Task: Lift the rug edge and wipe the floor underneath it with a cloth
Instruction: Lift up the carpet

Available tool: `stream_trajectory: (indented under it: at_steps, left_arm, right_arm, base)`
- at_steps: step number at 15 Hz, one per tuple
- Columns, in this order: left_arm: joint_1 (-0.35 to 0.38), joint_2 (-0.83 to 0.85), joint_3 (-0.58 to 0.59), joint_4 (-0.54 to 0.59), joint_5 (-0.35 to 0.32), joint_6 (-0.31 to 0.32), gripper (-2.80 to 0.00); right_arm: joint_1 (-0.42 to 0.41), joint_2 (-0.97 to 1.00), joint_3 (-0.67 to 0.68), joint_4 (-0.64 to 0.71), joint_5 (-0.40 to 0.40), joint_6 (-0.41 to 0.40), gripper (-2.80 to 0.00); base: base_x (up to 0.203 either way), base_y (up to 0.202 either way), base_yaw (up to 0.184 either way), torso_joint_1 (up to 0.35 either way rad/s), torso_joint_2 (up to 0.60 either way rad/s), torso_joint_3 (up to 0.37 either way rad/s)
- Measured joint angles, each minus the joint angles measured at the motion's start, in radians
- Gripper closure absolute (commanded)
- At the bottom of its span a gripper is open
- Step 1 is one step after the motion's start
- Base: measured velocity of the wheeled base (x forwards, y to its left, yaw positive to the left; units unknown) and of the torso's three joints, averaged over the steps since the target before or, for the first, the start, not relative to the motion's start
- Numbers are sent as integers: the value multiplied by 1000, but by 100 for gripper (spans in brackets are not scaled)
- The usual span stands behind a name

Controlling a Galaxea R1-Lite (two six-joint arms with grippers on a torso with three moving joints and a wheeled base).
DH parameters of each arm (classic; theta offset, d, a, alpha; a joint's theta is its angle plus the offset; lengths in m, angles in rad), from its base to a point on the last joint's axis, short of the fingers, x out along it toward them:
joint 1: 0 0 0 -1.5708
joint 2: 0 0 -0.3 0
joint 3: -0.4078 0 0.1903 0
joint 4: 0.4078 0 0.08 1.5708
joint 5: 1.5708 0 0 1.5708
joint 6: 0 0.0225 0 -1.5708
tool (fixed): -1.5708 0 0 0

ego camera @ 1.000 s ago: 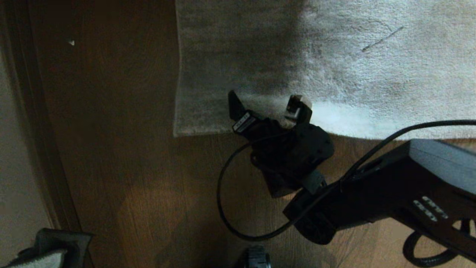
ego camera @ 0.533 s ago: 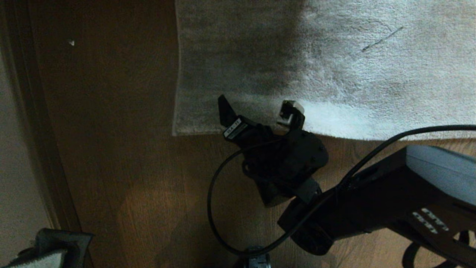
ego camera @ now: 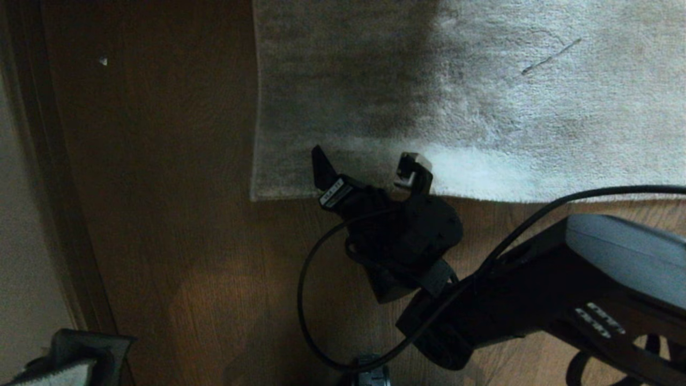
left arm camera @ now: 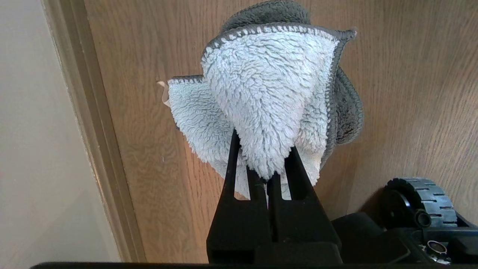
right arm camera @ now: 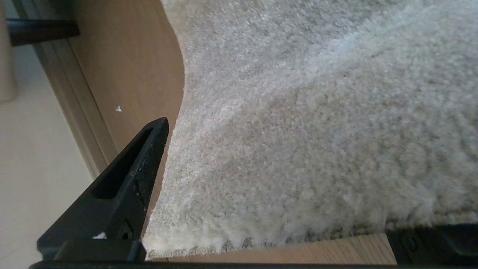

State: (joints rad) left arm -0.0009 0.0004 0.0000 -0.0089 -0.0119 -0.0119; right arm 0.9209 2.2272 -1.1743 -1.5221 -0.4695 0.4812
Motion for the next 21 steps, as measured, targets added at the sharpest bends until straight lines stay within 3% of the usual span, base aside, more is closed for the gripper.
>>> stream_trajectory:
  at_steps: [18,19,21]
  left_arm:
    - [0,0,0,0,0,0,0]
    - [0,0,0,0,0,0,0]
    - [0,0,0,0,0,0,0]
  right_arm:
    - [-20,2,-4,0,0,-8,-280]
    - [-21,2,-3,0,0,-8,0]
    - [-22,4,-1,0,0,-8,0]
  base:
    - [0,0,0,0,0,0]
    - [0,0,0,0,0,0]
    - [0,0,0,0,0,0]
